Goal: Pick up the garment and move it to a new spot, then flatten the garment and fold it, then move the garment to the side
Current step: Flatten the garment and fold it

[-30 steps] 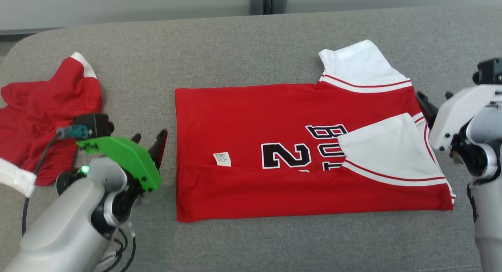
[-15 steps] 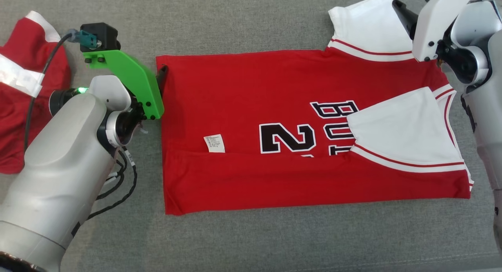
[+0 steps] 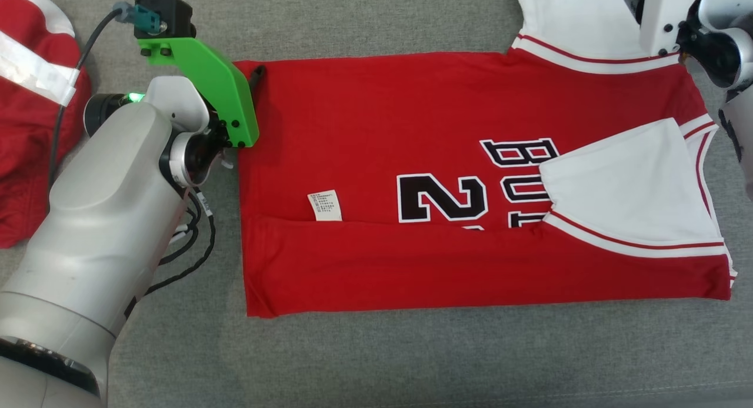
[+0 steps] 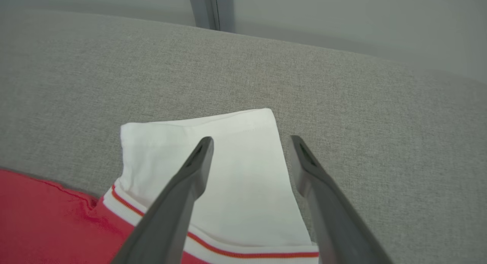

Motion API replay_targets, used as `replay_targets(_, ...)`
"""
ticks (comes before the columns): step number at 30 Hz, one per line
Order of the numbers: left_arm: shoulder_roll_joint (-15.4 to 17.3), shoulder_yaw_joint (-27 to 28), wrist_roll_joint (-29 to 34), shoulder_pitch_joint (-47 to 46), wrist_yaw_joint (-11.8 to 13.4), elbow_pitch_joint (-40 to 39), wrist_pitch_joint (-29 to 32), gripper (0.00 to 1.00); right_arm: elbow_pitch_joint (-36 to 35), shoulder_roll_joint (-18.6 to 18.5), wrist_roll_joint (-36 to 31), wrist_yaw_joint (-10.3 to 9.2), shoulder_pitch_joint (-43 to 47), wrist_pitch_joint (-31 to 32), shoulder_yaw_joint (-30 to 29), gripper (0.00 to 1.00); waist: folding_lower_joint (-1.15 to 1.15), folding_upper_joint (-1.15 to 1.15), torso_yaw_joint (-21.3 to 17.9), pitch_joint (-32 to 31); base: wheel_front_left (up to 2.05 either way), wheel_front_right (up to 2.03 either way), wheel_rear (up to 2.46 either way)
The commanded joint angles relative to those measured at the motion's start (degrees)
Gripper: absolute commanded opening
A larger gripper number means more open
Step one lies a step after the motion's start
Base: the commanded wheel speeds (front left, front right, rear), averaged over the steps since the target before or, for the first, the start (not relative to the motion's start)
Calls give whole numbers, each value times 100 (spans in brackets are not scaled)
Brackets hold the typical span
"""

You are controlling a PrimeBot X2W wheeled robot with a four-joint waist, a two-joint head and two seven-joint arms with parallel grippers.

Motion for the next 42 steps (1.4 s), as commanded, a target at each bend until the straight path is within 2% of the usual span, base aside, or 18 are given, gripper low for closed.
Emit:
replay_targets(1, -122, -118, -2, 78, -51, 105, 134, 0, 70, -91, 34, -5, -119, 35, 43, 100, 0, 0, 105, 139, 0, 0, 0)
replay_targets(12, -650, -360, 191, -50, -226, -42, -237, 0, 545, -737, -128, -5, -511, 388, -5, 100, 0, 0, 760, 601, 0, 0, 0)
replay_targets(18, -874, -404, 219, -92, -328, -34, -429, 0, 880, -769, -299, -2, -468, 773, -188, 100, 0, 0, 991, 715, 0, 0, 0)
replay_targets(19, -883, -395, 223, -95, -343, -28, -479, 0, 904, -735, -286, -2, -432, 825, -195, 94, 0, 0, 1005, 718, 0, 0, 0)
replay_targets(20, -890, -392, 234, -111, -351, -10, -523, 0, 910, -690, -249, -1, -382, 877, -201, 51, 0, 0, 1019, 718, 0, 0, 0)
replay_targets(21, -893, -393, 232, -119, -362, 18, -540, 0, 903, -654, -236, -1, -348, 894, -220, 21, 0, 0, 1026, 719, 0, 0, 0)
replay_targets(22, -891, -378, 242, -130, -371, 27, -611, 0, 892, -633, -229, -1, -324, 918, -221, 0, 0, 0, 1028, 719, 0, 0, 0)
replay_targets(26, -869, -304, 305, -176, -308, 106, -877, 0, 850, -661, -292, -2, -312, 669, -445, 0, 0, 0, 1005, 701, 0, 0, 0)
replay_targets(31, -812, -203, 432, -158, -217, 222, -1442, 0, 803, -616, -505, -7, -332, -6, -769, 0, 0, 0, 903, 502, 0, 0, 0)
replay_targets(37, -726, -140, 507, -105, -309, 351, -2004, 0, 766, -460, -575, -7, -83, -635, -845, 0, 0, 0, 689, 120, 0, 0, 0)
replay_targets(42, -635, -208, 538, 92, -488, 487, -2272, 0, 730, -351, -293, -7, 233, -1028, -682, 0, 0, 0, 501, -239, 0, 0, 0)
